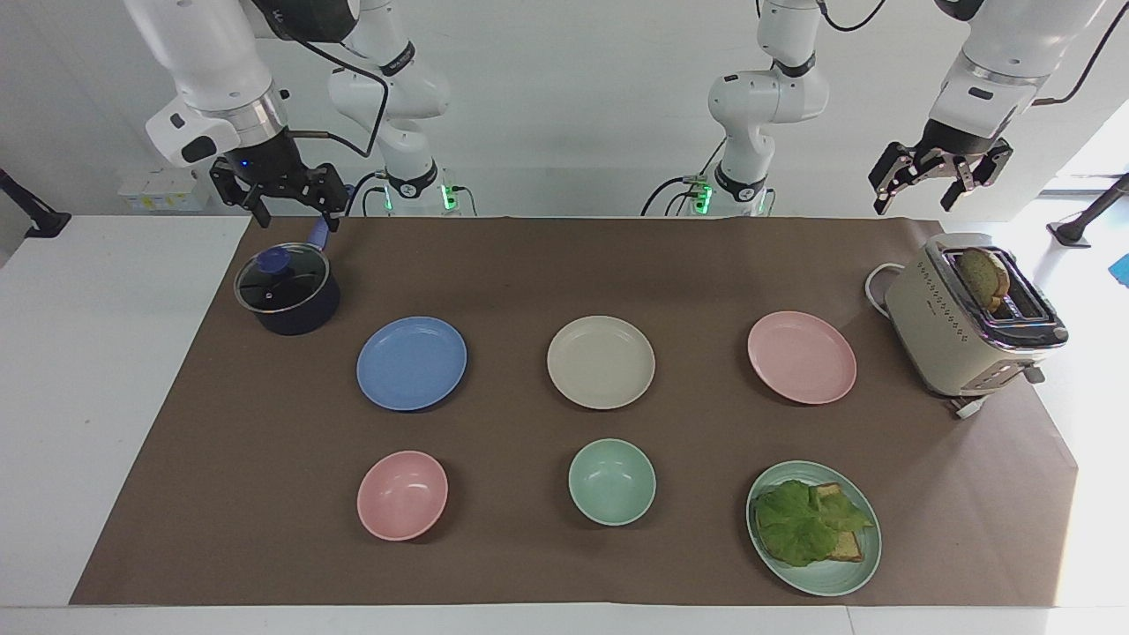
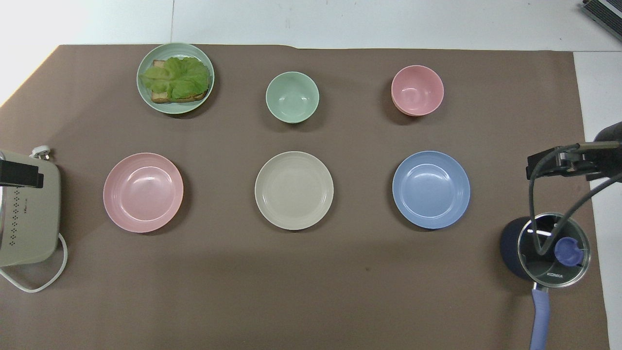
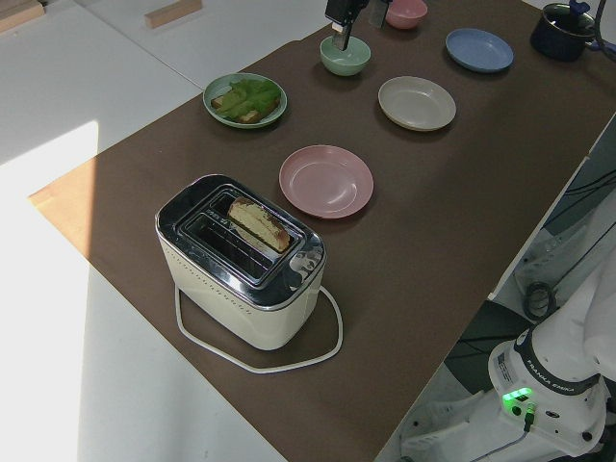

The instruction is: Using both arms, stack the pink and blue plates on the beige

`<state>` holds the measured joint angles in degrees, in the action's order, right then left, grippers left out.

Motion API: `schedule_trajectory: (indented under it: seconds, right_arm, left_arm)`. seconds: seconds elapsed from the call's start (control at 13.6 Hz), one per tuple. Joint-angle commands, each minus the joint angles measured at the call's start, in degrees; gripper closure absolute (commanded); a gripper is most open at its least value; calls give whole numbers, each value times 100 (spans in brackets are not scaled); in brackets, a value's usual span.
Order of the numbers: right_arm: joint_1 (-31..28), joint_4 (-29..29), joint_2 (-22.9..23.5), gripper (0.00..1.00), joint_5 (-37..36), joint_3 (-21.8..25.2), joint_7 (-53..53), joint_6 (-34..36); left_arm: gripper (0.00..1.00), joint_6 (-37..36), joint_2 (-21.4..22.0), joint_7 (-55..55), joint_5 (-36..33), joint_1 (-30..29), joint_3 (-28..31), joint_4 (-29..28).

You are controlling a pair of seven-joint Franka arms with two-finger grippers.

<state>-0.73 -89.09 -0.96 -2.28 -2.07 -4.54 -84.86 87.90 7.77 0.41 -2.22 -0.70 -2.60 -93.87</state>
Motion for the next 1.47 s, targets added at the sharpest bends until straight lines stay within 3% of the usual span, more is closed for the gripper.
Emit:
schedule_trajectory:
  seconds: [0.0, 0.66, 0.88, 1.17, 1.39]
  right_arm:
    - [-85, -179, -150, 0, -18, -12, -29, -13]
    - [-94, -179, -150, 0, -18, -12, -21, -5]
    - [-94, -179, -150, 0, -18, -12, -21, -5]
    - [-94, -170, -150, 0, -18, -12, -29, -5]
    - [-94, -179, -150, 0, -18, -12, -29, -5]
  left_arm:
    - [0, -89, 32, -59, -94, -18, -21, 53]
    - [0, -63, 41, -85, -85, -17, -30, 27]
    - [0, 138, -55, -50, 46, -281, 14, -446]
    - [0, 1307, -258, -111, 55, -492, 23, -1484]
    - [0, 1641, -495, -803, 143, -536, 23, -1853]
